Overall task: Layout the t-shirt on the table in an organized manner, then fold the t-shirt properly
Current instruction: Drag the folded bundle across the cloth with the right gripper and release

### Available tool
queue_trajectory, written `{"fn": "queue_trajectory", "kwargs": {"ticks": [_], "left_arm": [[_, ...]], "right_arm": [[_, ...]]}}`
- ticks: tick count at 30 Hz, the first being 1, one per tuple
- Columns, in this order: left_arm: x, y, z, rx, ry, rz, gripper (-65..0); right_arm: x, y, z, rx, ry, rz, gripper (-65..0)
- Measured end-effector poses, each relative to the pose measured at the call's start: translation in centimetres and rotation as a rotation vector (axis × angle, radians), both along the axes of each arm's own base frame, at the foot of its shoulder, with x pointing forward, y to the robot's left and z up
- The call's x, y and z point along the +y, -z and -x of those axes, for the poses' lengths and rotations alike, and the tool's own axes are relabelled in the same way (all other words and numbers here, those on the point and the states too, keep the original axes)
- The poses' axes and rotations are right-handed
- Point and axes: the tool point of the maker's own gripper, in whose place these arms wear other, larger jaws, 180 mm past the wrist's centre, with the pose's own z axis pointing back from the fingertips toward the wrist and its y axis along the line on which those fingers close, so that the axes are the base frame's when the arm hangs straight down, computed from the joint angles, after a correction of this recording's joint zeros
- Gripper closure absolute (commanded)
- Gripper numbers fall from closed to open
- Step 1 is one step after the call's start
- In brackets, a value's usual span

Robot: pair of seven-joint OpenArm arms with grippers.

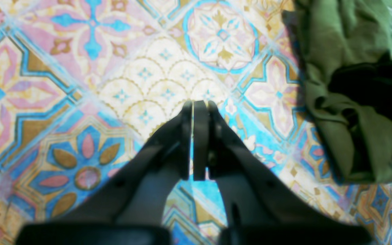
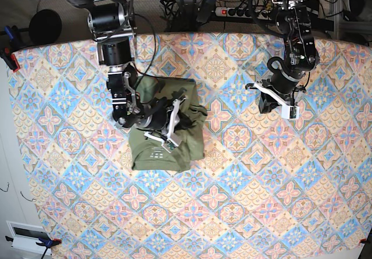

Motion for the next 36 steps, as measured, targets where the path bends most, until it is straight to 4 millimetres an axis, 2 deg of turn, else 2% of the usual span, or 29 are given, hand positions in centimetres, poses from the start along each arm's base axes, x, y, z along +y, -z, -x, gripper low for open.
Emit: {"fn": "queue_trajectory", "kwargs": {"ticks": [6, 10, 17, 25, 33, 36], "left_arm": [[0.0, 0.0, 0.0, 0.001, 0.0, 0.0, 0.0], [0.0, 0.0, 0.0, 0.0, 0.001, 0.0, 0.0], [0.0, 0.0, 0.0, 0.0, 0.001, 0.0, 0.0], [0.0, 0.0, 0.0, 0.001, 0.001, 0.0, 0.0], [-0.1, 0.0, 0.0, 0.001, 0.004, 0.001, 0.0], [-0.2, 0.1, 0.1, 0.002, 0.003, 0.002, 0.0]], "right_arm": [[-1.8, 0.1, -0.4, -0.009, 0.012, 0.017, 0.0], [-3.7, 0.1, -0.7, -0.018, 0.026, 0.043, 0.0], [-9.7, 0.1, -1.6, -0.051, 0.065, 0.135, 0.0], [-14.7, -0.6, -2.5, -0.071, 0.095, 0.274, 0.0], [-17.0, -2.5, -2.2, -0.103, 0.071, 0.499, 0.0], [-16.6, -3.7, -1.6, -0.144, 0.064, 0.512, 0.0]]}}
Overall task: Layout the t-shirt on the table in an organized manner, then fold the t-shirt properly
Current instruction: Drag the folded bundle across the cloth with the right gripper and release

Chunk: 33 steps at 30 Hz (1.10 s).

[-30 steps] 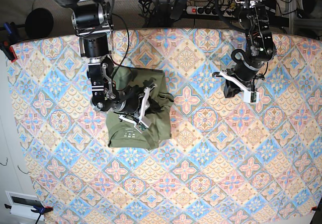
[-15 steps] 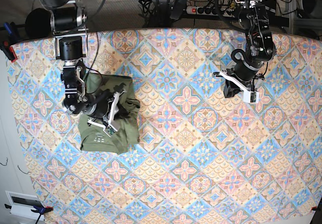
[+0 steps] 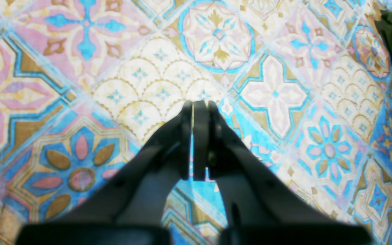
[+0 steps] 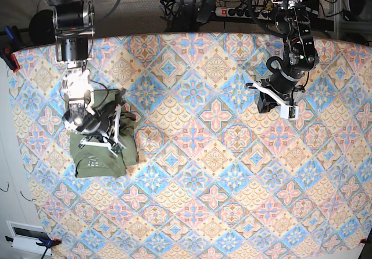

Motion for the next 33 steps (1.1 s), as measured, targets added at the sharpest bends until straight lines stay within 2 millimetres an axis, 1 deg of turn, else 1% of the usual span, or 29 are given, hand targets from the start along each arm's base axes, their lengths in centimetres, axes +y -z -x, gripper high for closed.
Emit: {"fn": "queue_trajectory", "kwargs": {"ticks": [2, 4, 7, 8, 12, 13, 15, 19, 21, 23, 25, 28, 33], "left_arm": [[0.0, 0.0, 0.0, -0.001, 0.0, 0.001, 0.0], [0.0, 0.0, 0.1, 0.001, 0.0, 0.0, 0.0], [0.0, 0.0, 0.0, 0.001, -0.001, 0.001, 0.0], [0.0, 0.0, 0.1, 0.001, 0.0, 0.0, 0.0], [0.0, 0.0, 0.0, 0.0, 0.0, 0.0, 0.0], [0.0, 0.0, 0.0, 0.001, 0.0, 0.0, 0.0], [-0.1, 0.0, 0.1, 0.001, 0.001, 0.001, 0.0], [-0.1, 0.0, 0.0, 0.001, 0.001, 0.001, 0.0], [-0.1, 0.0, 0.1, 0.001, 0.002, 0.001, 0.0], [-0.3, 0.0, 0.0, 0.001, 0.006, 0.002, 0.0], [-0.8, 0.1, 0.1, 0.003, 0.024, 0.004, 0.0], [-1.2, 0.1, 0.1, 0.004, 0.03, 0.011, 0.0], [-1.1, 0.2, 0.1, 0.004, 0.03, 0.007, 0.0]], "right_arm": [[0.5, -0.5, 0.7, -0.01, -0.018, 0.01, 0.0], [0.8, -1.3, 0.8, -0.031, -0.031, 0.019, 0.0], [0.8, -3.1, 0.0, -0.092, -0.02, 0.002, 0.0], [0.2, -3.6, -0.4, -0.109, 0.004, -0.011, 0.0], [-3.8, -4.3, -0.7, -0.124, 0.121, 0.003, 0.0], [-4.4, -4.2, -0.8, -0.121, 0.137, 0.002, 0.0], [-5.0, -3.4, -0.7, -0.1, 0.164, -0.015, 0.0], [-5.2, -0.3, 0.5, -0.025, 0.194, -0.062, 0.0], [-5.1, 0.5, 0.6, -0.011, 0.2, -0.082, 0.0], [-5.2, 0.8, 0.6, -0.005, 0.202, -0.086, 0.0], [-4.8, 1.0, 0.7, -0.003, 0.203, -0.088, 0.0], [-3.4, 1.2, 0.6, 0.0, 0.177, -0.081, 0.0], [-1.7, 1.2, 0.6, 0.0, 0.113, -0.068, 0.0]]}}
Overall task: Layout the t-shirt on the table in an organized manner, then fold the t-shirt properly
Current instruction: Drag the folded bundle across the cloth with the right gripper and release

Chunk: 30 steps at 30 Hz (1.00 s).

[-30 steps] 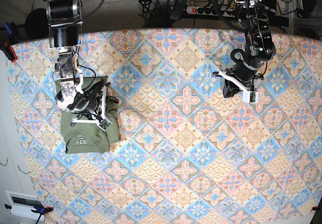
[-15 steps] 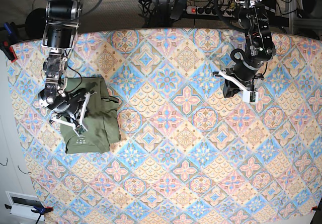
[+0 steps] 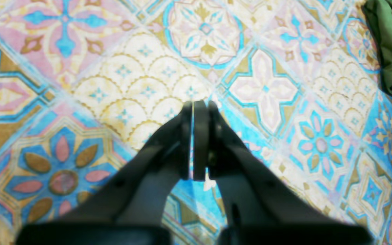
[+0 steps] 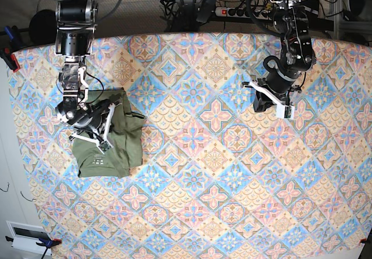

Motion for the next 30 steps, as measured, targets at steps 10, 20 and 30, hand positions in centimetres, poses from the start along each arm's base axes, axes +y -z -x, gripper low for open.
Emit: {"fn": "queue_trajectory", "kwargs": {"ticks": [10, 20, 30], "left_arm": [[-0.1, 0.0, 0.0, 0.001, 0.002, 0.001, 0.0], [-0.2, 0.0, 0.1, 0.001, 0.006, 0.001, 0.0], [-0.9, -3.3, 2.2, -0.072, 0.038, -0.037, 0.0]], "right_arm": [[1.8, -1.2, 0.5, -0.038, -0.052, -0.01, 0.0], [2.0, -4.3, 0.7, -0.126, -0.06, 0.009, 0.0], [-2.2, -6.6, 5.5, -0.166, 0.05, 0.086, 0.0]]}}
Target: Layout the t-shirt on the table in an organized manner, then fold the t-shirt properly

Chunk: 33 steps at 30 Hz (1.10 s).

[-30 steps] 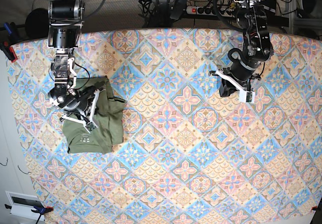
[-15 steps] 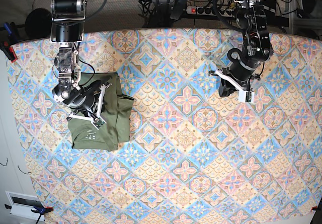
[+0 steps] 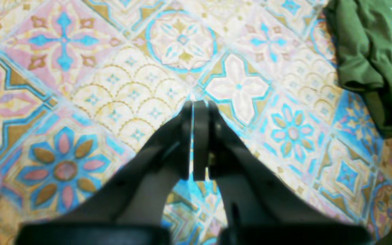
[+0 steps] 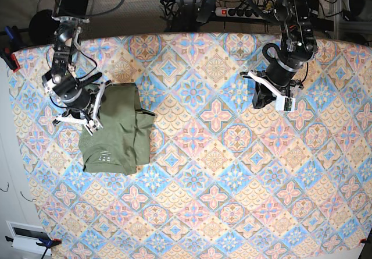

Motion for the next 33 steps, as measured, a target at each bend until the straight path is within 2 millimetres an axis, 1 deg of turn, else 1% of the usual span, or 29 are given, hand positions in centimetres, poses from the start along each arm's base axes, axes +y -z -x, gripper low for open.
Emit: {"fn": "queue_trajectory", "kwargs": {"ticks": [2, 4, 5, 7, 9, 10, 11, 13, 15, 16, 17, 19, 20, 23, 25, 27, 29, 30, 33], "left_arm": [[0.1, -0.5, 1.1, 0.001, 0.003, -0.015, 0.0], [0.0, -0.8, 2.3, 0.009, 0.013, -0.028, 0.0], [-0.1, -0.7, 2.9, 0.02, 0.022, -0.03, 0.0], [-0.2, -0.4, 4.0, 0.045, 0.027, -0.035, 0.0], [0.7, -0.3, 4.7, 0.058, 0.003, -0.047, 0.0], [1.3, -0.4, 5.2, 0.058, -0.013, -0.057, 0.0], [2.0, -0.2, 6.0, 0.072, -0.032, -0.067, 0.0], [2.8, 0.8, 7.9, 0.127, -0.049, -0.081, 0.0], [3.3, 1.7, 9.7, 0.184, -0.057, -0.091, 0.0], [3.4, 2.0, 10.3, 0.199, -0.061, -0.092, 0.0], [3.5, 2.1, 10.8, 0.21, -0.063, -0.092, 0.0], [4.0, 2.1, 11.6, 0.215, -0.078, -0.096, 0.0], [4.3, 2.4, 12.5, 0.237, -0.08, -0.104, 0.0], [5.0, 3.5, 15.9, 0.338, -0.09, -0.126, 0.0], [5.4, 3.8, 17.2, 0.369, -0.1, -0.132, 0.0], [5.3, 3.9, 18.2, 0.385, -0.096, -0.13, 0.0], [5.3, 4.2, 19.5, 0.421, -0.096, -0.13, 0.0], [5.4, 4.4, 20.2, 0.44, -0.095, -0.132, 0.0], [5.6, 5.1, 21.7, 0.487, -0.101, -0.13, 0.0]], "right_arm": [[-0.7, 0.4, 1.5, 0.017, 0.022, 0.011, 0.0], [-1.9, 0.9, 3.6, 0.047, 0.052, 0.024, 0.0], [-2.4, 1.3, 4.6, 0.067, 0.068, 0.025, 0.0], [-3.1, 1.5, 5.8, 0.079, 0.106, -0.025, 0.0], [-4.1, 0.9, 6.5, 0.05, 0.158, -0.097, 0.0], [-4.8, 0.9, 7.4, 0.049, 0.184, -0.114, 0.0], [-5.5, 1.2, 8.7, 0.064, 0.215, -0.131, 0.0], [-6.7, 2.1, 11.6, 0.124, 0.267, -0.149, 0.0], [-7.8, 2.4, 14.0, 0.158, 0.322, -0.167, 0.0], [-8.4, 2.3, 14.6, 0.159, 0.344, -0.173, 0.0], [-8.9, 2.0, 14.8, 0.146, 0.36, -0.185, 0.0], [-9.1, 1.4, 14.9, 0.117, 0.371, -0.218, 0.0], [-9.1, 1.4, 15.3, 0.121, 0.376, -0.224, 0.0], [-9.5, 2.5, 18.1, 0.198, 0.388, -0.19, 0.0], [-10.1, 3.3, 20.2, 0.266, 0.401, -0.14, 0.0], [-10.5, 3.6, 21.1, 0.296, 0.406, -0.106, 0.0], [-10.5, 3.5, 21.0, 0.281, 0.402, -0.115, 0.0], [-10.4, 3.7, 21.4, 0.288, 0.404, -0.125, 0.0], [-11.0, 5.8, 24.5, 0.393, 0.448, -0.127, 0.0]]}}
